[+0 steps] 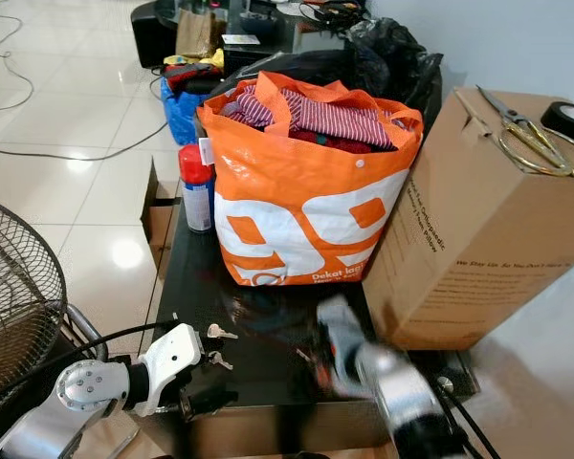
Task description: Hang keys on a hook
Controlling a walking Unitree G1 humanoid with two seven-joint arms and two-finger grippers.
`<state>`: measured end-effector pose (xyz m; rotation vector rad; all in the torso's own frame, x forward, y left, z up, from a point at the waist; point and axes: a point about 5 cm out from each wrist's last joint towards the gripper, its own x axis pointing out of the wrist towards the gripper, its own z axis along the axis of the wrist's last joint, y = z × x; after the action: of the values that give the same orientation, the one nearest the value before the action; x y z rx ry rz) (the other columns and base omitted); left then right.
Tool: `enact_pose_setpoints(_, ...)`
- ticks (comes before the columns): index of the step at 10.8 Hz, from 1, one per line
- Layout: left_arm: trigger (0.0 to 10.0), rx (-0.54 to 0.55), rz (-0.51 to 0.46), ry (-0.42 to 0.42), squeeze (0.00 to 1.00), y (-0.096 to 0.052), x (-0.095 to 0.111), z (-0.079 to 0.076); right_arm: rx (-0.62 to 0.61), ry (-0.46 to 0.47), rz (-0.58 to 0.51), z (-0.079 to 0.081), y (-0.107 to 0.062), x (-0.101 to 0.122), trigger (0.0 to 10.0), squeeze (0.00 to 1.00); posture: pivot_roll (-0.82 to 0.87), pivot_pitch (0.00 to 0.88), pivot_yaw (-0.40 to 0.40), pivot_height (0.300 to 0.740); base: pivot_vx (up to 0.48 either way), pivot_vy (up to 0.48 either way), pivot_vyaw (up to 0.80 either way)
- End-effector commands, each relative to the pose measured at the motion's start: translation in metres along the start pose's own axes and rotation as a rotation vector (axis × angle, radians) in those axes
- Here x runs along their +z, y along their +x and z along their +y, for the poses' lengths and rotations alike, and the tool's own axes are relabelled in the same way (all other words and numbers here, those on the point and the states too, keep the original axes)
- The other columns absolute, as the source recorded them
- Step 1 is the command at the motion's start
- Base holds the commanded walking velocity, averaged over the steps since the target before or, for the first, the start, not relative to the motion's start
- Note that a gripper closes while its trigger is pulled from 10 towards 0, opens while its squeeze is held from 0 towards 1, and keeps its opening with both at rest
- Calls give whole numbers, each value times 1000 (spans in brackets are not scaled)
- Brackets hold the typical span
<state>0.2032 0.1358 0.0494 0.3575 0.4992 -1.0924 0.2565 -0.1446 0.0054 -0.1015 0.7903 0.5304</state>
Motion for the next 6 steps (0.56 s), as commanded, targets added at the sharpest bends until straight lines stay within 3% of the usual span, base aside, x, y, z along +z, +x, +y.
enact_pose_setpoints(1, 10000, 2, -15, 8, 0, -2, 7, 1, -16, 4, -113, -5, -4, 23, 0, 0, -31, 0, -113, 740, 0, 0, 0)
enact_pose_setpoints(3, 10000, 9, -13, 7, 0, -3, 8, 1, -26, 7, -199, -4, -3, 38, 0, 0, -28, 0, -117, 740, 0, 0, 0)
enact_pose_setpoints(6, 10000, 14, -8, 6, 0, -4, 8, 1, -52, -8, -191, -6, -1, 35, 0, 0, -26, 0, -118, 740, 0, 0, 0)
